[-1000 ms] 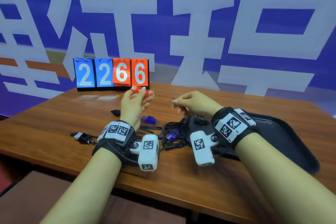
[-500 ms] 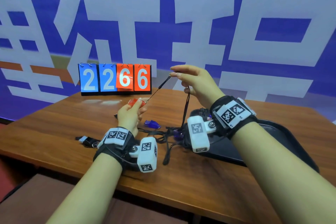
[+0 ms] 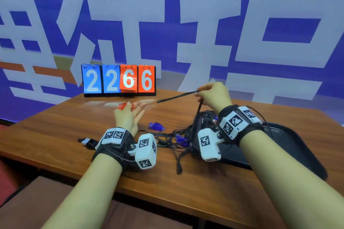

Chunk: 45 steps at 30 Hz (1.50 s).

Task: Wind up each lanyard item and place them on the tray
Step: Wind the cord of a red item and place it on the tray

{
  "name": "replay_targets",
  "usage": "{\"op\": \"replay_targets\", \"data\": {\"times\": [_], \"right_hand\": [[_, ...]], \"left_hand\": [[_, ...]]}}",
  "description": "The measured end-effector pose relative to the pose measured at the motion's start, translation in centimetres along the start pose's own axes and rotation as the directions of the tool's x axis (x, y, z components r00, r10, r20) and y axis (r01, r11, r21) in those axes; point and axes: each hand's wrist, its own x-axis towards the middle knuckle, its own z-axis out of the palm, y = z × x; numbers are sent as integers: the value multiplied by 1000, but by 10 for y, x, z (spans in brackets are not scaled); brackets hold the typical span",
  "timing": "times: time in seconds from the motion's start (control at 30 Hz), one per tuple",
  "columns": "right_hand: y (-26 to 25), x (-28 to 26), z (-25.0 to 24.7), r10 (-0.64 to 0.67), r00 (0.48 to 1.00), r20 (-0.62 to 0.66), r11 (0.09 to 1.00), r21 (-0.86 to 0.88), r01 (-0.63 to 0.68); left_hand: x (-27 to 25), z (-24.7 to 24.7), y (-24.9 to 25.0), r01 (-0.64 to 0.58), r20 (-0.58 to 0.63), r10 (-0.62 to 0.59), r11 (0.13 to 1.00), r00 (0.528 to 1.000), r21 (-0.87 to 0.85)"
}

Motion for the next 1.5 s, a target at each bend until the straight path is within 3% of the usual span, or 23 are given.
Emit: {"op": "replay_targets", "data": {"times": [0.1,0.13,0.2,0.23,0.3,0.4,0.47,0.53,0.6,0.73,0.87,0.97,1.03,1.13,1.2,1.3,1.37,1.43,1.5], "right_hand": [[-2,-7,2,65,995,82,973,-226,-45],[-5,-10,3,89,988,129,984,-164,-67],[-15,-18,6,136,949,283,963,187,-194],[-21,-22,6,112,923,369,904,348,-249],[-31,-27,7,-4,892,452,826,505,-252],[-43,-29,9,-148,905,399,802,584,-126],[-49,-29,11,-191,911,366,796,601,-74],[-50,-29,11,-201,920,337,778,625,-59],[-48,-27,9,-193,936,294,779,626,-36],[-39,-21,8,-94,982,162,862,507,-1],[-27,-24,-3,-82,997,-14,984,159,83],[-22,-29,-11,-151,976,-159,988,-36,147],[-18,-28,-14,-156,969,-191,960,-260,104],[-13,-27,-24,21,997,-80,896,-440,-55],[-5,-25,-34,158,987,25,855,-503,-124],[6,-24,-42,276,929,246,770,-635,-61],[12,-27,-43,329,860,391,825,-562,-61],[17,-26,-40,343,839,422,867,-485,-110],[24,-14,-31,326,874,360,817,-572,-70]], "left_hand": [[5,1,-3,3,25,-3,1000,1000,-2],[2,3,-4,26,66,-25,1000,998,-6],[-11,11,-3,100,199,-100,995,975,8],[-19,15,-2,127,284,-133,991,950,40],[-31,24,-1,79,453,-169,974,875,210],[-39,32,-2,-115,661,-260,877,704,467],[-40,34,-3,-129,700,-296,864,650,486],[-40,36,-3,-100,691,-287,881,664,462],[-40,38,-4,-165,667,-255,851,700,499],[-39,38,-5,-187,609,-196,842,769,506],[-34,38,-5,-173,603,-166,869,780,463],[-35,44,-7,-182,621,-174,866,764,467],[-39,51,-9,-184,647,-187,868,739,461],[-43,62,-15,-166,680,-230,871,696,463],[-46,68,-23,-113,671,-264,879,693,463],[-50,76,-34,-23,623,-280,902,730,432],[-51,79,-40,-23,604,-269,903,750,429],[-48,81,-47,-48,600,-250,899,760,435],[-43,83,-53,-79,607,-233,893,760,443]]}}
